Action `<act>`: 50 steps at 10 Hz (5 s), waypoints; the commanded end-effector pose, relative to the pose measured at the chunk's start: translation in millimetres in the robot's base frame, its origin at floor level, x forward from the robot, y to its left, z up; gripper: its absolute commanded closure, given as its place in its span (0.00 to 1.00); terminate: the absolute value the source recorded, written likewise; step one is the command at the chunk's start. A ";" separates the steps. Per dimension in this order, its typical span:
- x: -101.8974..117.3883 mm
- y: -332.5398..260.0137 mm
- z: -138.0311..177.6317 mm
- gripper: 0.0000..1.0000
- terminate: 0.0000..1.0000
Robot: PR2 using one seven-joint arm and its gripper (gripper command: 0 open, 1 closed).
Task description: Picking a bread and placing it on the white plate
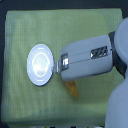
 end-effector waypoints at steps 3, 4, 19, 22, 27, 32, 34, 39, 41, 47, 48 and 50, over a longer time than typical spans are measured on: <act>-25.7 -25.8 -22.9 0.00 0.00; -24.1 -34.0 -22.8 0.00 0.00; -24.3 -36.6 -39.9 1.00 0.00; -4.4 -32.2 -32.3 1.00 0.00; 7.8 -39.8 -28.1 1.00 0.00; 16.7 -43.6 -29.6 1.00 0.00; 23.3 -45.4 -29.7 1.00 0.00; 39.2 -47.6 -24.3 1.00 0.00; 45.1 -50.8 -14.2 1.00 0.00; 95.4 17.5 70.5 1.00 0.00; 102.0 34.5 71.4 1.00 0.00; 118.3 99.7 69.5 1.00 0.00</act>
